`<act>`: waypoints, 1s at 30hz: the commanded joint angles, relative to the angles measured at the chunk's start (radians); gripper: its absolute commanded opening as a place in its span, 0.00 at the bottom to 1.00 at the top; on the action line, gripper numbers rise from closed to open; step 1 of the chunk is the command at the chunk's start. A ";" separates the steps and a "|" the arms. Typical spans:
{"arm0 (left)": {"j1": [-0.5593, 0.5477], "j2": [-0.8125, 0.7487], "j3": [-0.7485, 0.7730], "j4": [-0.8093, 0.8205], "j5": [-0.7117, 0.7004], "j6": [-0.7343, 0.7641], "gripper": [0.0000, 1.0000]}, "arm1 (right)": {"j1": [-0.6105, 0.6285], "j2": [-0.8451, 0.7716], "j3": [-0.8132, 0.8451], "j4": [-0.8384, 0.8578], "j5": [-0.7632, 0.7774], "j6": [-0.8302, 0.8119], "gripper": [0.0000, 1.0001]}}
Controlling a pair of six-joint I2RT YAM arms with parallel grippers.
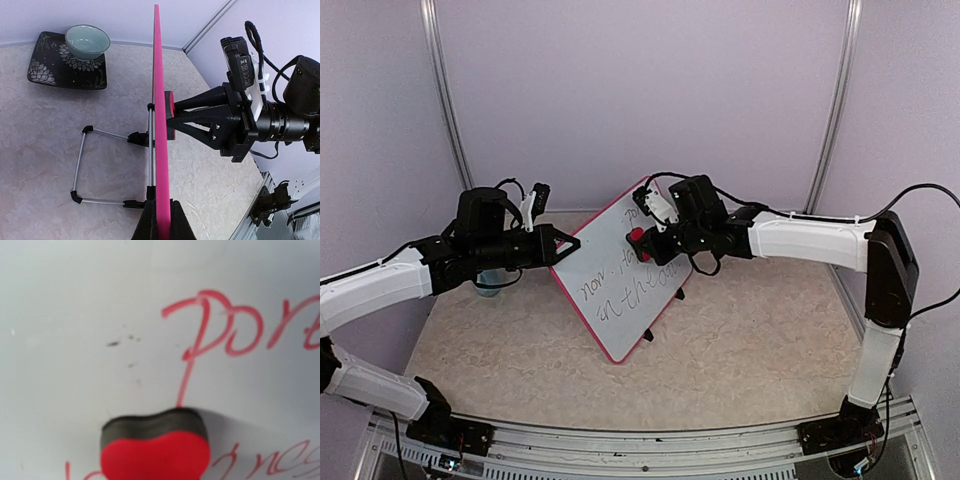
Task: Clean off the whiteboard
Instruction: Erase the whiteboard at the center of the board.
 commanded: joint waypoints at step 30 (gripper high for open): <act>-0.026 -0.004 0.016 0.038 0.119 -0.011 0.00 | -0.011 0.004 0.037 -0.029 0.019 -0.003 0.00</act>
